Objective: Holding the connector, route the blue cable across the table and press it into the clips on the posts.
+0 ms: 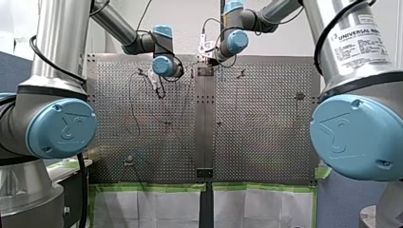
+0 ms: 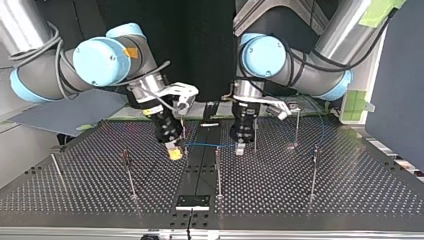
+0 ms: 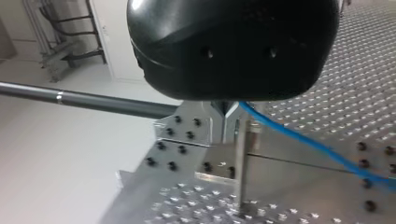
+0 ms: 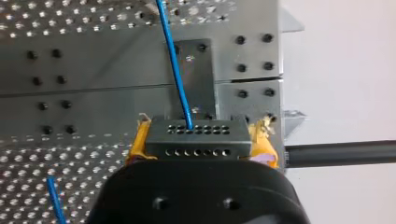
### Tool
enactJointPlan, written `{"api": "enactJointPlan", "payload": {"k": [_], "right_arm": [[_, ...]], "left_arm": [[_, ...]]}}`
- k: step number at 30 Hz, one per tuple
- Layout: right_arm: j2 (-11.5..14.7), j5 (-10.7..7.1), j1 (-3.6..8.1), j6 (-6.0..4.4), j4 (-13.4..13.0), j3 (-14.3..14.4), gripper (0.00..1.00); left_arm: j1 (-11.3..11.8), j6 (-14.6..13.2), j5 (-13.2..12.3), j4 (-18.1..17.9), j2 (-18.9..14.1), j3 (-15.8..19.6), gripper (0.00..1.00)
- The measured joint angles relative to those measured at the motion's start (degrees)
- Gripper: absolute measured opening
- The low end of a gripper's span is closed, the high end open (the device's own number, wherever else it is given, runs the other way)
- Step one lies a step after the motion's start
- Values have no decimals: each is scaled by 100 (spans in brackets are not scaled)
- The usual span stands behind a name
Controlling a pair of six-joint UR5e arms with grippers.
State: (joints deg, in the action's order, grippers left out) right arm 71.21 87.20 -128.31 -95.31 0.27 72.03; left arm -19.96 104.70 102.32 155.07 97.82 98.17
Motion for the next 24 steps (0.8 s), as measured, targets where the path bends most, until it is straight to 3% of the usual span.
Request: {"api": "enactJointPlan", "payload": {"k": [11, 17, 24], "right_arm": [[-174, -53, 128, -7, -76, -10, 0], [-195, -196, 195, -10, -102, -41, 0], [-226, -231, 293, -50, -126, -60, 0]], "left_arm": [[136, 4, -157, -295, 402, -100, 2], [243, 11, -252, -236, 428, -327, 2], [322, -12, -404, -30, 681, -633, 2]]}}
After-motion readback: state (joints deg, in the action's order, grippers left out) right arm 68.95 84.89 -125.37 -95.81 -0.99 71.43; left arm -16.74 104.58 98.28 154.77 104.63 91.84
